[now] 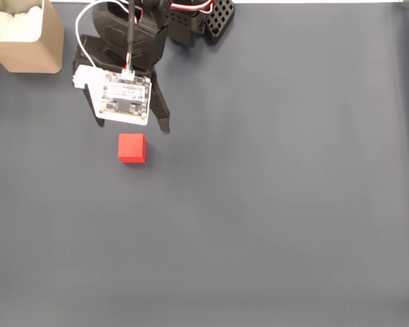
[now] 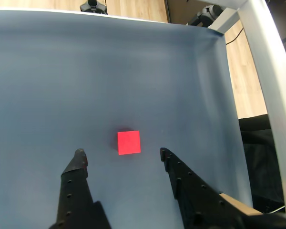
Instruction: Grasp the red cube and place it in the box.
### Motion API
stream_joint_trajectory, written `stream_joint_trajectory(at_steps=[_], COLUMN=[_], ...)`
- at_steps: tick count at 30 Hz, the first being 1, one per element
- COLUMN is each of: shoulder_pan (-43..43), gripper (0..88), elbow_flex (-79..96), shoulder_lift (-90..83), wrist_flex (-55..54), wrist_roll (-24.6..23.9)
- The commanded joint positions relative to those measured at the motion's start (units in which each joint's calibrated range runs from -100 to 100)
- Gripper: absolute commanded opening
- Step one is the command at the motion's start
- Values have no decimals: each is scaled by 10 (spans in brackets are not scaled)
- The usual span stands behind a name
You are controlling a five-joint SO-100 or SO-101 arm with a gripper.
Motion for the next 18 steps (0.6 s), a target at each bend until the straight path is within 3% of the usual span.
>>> stream_joint_trajectory(at_steps=[1,18], shoulder_pan=[-7,-27], gripper=[362,393], elbow_flex=[-3,10], shoulder_lift=[-1,46], wrist_flex=[-8,-38], wrist_roll=[-1,-3])
